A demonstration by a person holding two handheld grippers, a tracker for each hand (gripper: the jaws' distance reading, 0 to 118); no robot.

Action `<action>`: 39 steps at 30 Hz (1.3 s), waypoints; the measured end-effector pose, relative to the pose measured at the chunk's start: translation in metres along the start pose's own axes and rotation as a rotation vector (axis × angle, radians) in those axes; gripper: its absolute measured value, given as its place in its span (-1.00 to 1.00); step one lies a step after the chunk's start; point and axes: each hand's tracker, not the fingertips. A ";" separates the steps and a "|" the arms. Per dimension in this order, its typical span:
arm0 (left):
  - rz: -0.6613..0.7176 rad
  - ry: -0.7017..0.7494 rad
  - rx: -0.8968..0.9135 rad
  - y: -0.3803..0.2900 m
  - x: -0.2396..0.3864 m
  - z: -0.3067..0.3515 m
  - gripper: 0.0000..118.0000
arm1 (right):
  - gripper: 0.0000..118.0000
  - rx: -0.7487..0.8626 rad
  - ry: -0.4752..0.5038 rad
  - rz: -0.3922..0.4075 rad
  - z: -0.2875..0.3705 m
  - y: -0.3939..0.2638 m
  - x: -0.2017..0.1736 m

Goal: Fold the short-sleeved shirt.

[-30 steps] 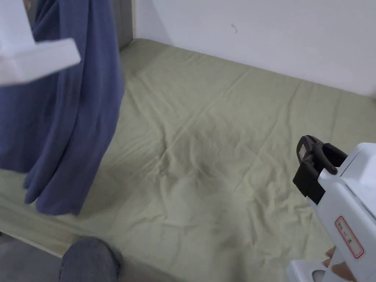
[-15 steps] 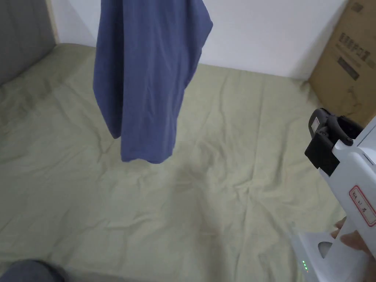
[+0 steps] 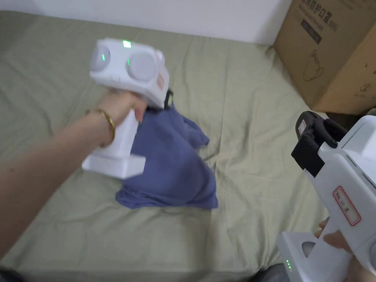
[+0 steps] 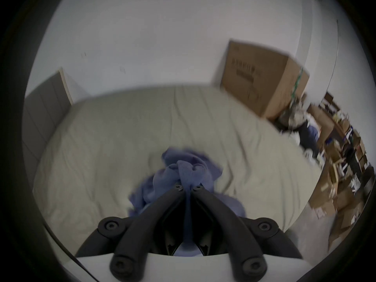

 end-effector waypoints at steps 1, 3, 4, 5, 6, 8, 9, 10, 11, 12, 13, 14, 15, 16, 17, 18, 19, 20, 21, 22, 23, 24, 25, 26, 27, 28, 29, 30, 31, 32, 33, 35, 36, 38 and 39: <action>0.010 -0.001 -0.047 -0.021 0.004 -0.018 -1.00 | -1.00 -0.008 -0.002 -0.004 -0.002 -0.003 0.001; -0.013 0.011 -0.145 -0.055 0.012 -0.045 -1.00 | -1.00 -0.026 -0.008 -0.009 -0.006 -0.007 0.000; -0.023 0.011 -0.185 -0.074 0.014 -0.052 -1.00 | -1.00 -0.035 -0.007 -0.013 -0.008 -0.009 0.000; -0.037 0.003 -0.222 -0.089 0.017 -0.060 -1.00 | -1.00 -0.043 -0.006 -0.017 -0.011 -0.011 0.000; -0.038 0.009 -0.246 -0.100 0.019 -0.066 -0.96 | -1.00 -0.050 -0.005 -0.018 -0.012 -0.012 0.000; -0.020 0.013 -0.274 -0.118 0.020 -0.071 -0.49 | -1.00 -0.062 -0.001 -0.013 -0.016 -0.015 -0.003; -0.001 0.015 -0.295 -0.121 0.019 -0.073 -0.31 | -1.00 -0.066 0.000 -0.011 -0.017 -0.016 -0.005; 0.014 0.002 -0.286 -0.121 0.017 -0.072 -0.16 | -1.00 -0.069 0.003 -0.011 -0.019 -0.016 -0.006; 0.050 -0.006 -0.248 -0.115 0.010 -0.069 0.10 | -1.00 -0.071 0.007 -0.011 -0.019 -0.017 -0.008; 0.072 -0.024 -0.230 -0.106 0.002 -0.067 0.30 | -1.00 -0.073 0.012 -0.010 -0.020 -0.017 -0.010; 0.090 -0.052 -0.216 -0.098 -0.003 -0.061 0.52 | -1.00 -0.073 0.016 -0.007 -0.020 -0.017 -0.012; 0.114 -0.072 -0.181 -0.087 -0.009 -0.049 0.78 | -1.00 -0.074 0.021 -0.002 -0.021 -0.017 -0.014; 0.132 -0.091 -0.141 -0.077 -0.014 -0.038 0.87 | -1.00 -0.075 0.025 0.003 -0.022 -0.017 -0.015; 0.137 -0.101 -0.072 -0.065 -0.021 -0.019 0.87 | -1.00 -0.074 0.031 0.008 -0.022 -0.016 -0.017; 0.139 -0.077 0.020 -0.054 -0.027 0.002 0.87 | -1.00 -0.073 0.036 0.012 -0.023 -0.015 -0.020; 0.138 -0.046 0.106 -0.047 -0.033 0.020 0.87 | -1.00 -0.071 0.040 0.016 -0.024 -0.014 -0.022; 0.131 -0.010 0.191 -0.041 -0.040 0.040 0.87 | -1.00 -0.068 0.044 0.019 -0.024 -0.013 -0.024; 0.120 0.035 0.273 -0.035 -0.047 0.062 0.88 | -1.00 -0.063 0.049 0.023 -0.025 -0.011 -0.026; 0.107 0.088 0.350 -0.035 -0.054 0.080 0.87 | -1.00 -0.056 0.052 0.025 -0.025 -0.009 -0.029; 0.093 0.141 0.407 -0.036 -0.059 0.095 0.88 | -1.00 -0.050 0.056 0.026 -0.025 -0.008 -0.032; 0.077 0.220 0.465 -0.041 -0.065 0.110 0.88 | -1.00 -0.041 0.058 0.030 -0.025 -0.006 -0.035; 0.060 0.280 0.511 -0.046 -0.071 0.119 0.89 | -1.00 -0.034 0.060 0.033 -0.026 -0.005 -0.038; 0.047 0.344 0.563 -0.055 -0.076 0.129 0.89 | -1.00 -0.029 0.065 0.036 -0.026 -0.003 -0.041; 0.035 0.408 0.592 -0.066 -0.080 0.135 0.89 | -1.00 -0.022 0.070 0.035 -0.026 -0.002 -0.043; 0.033 0.455 0.604 -0.074 -0.083 0.141 0.89 | -1.00 -0.016 0.076 0.031 -0.025 -0.002 -0.045; 0.043 0.491 0.618 -0.084 -0.087 0.144 0.88 | -1.00 -0.012 0.080 0.030 -0.025 -0.002 -0.048; 0.059 0.499 0.632 -0.093 -0.090 0.149 0.87 | -1.00 -0.008 0.080 0.035 -0.026 -0.002 -0.051; 0.077 0.478 0.641 -0.103 -0.092 0.153 0.85 | -1.00 -0.005 0.078 0.043 -0.026 -0.003 -0.054; 0.086 0.463 0.646 -0.111 -0.094 0.156 0.80 | -1.00 -0.004 0.078 0.048 -0.026 -0.005 -0.055; 0.096 0.446 0.655 -0.121 -0.094 0.159 0.65 | -1.00 -0.004 0.078 0.051 -0.026 -0.007 -0.058; 0.104 0.442 0.660 -0.128 -0.094 0.160 0.38 | -1.00 -0.006 0.077 0.052 -0.025 -0.010 -0.060; 0.097 0.446 0.656 -0.142 -0.091 0.159 -0.57 | -1.00 -0.013 0.079 0.050 -0.024 -0.017 -0.063; 0.088 0.449 0.647 -0.147 -0.090 0.157 -0.85 | -1.00 -0.016 0.078 0.049 -0.023 -0.020 -0.064; 0.087 0.397 0.611 -0.160 -0.092 0.152 -1.00 | -1.00 -0.023 0.083 0.055 -0.021 -0.027 -0.068; 0.113 0.366 0.584 -0.165 -0.091 0.150 -1.00 | -1.00 -0.025 0.083 0.060 -0.020 -0.030 -0.069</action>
